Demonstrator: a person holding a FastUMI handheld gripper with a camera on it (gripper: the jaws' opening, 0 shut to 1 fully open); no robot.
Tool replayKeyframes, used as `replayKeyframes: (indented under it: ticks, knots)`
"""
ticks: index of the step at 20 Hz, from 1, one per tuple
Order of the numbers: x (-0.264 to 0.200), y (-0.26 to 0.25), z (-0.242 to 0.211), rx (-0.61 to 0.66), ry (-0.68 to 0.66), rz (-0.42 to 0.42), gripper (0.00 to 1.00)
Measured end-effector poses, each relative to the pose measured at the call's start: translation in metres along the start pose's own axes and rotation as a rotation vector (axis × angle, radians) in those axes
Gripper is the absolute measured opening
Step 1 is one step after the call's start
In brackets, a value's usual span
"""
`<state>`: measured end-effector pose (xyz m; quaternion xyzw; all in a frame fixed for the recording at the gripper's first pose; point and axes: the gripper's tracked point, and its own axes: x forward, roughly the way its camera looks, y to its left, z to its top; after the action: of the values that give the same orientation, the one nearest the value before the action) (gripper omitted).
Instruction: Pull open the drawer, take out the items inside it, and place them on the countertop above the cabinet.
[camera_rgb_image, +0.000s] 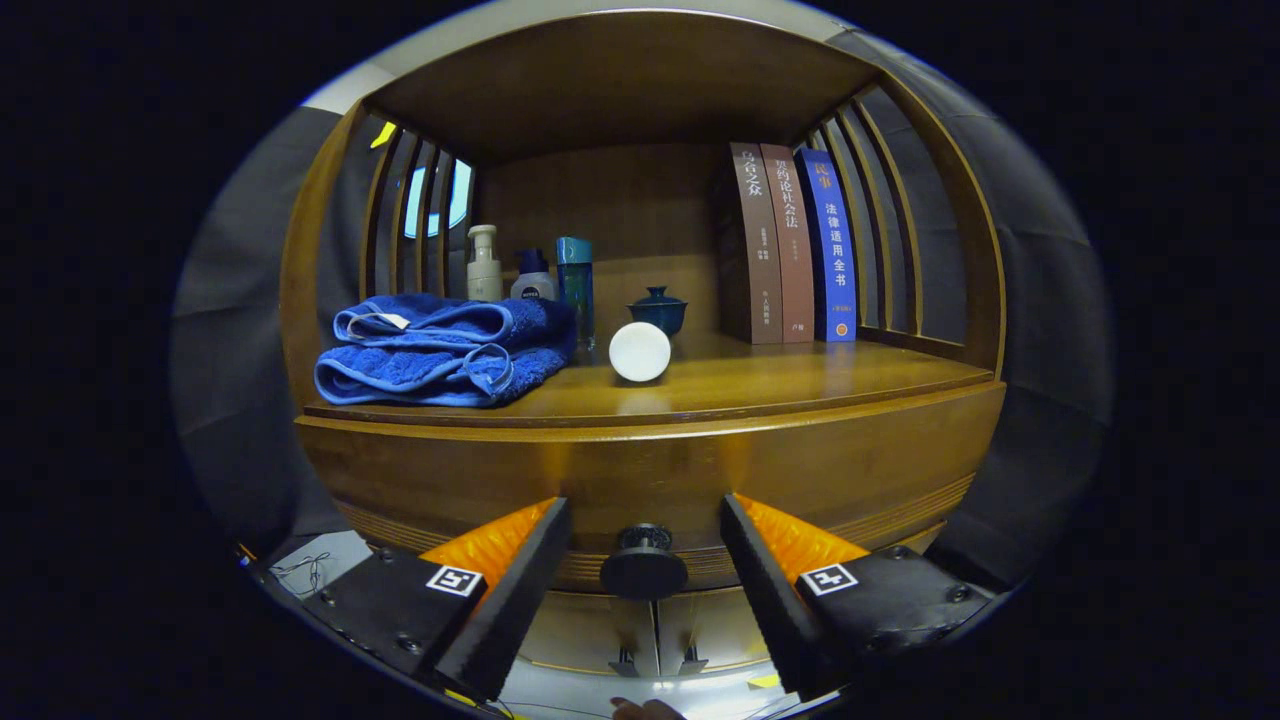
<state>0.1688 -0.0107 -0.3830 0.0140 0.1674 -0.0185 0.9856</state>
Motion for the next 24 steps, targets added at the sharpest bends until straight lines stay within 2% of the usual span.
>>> replayKeyframes:
  ticks: [4, 8, 17, 21, 24]
  knots:
    - [-0.018, 0.001, 0.016, -0.029, -0.017, -0.001, 1.00]
    - [-0.043, 0.012, 0.052, -0.042, -0.040, 0.029, 1.00]
    - [-0.123, 0.032, 0.210, -0.025, -0.161, 0.078, 0.99]
    - [-0.176, 0.043, 0.285, -0.013, -0.265, 0.101, 0.99]
    - [-0.203, 0.051, 0.311, -0.044, -0.269, 0.119, 0.99]
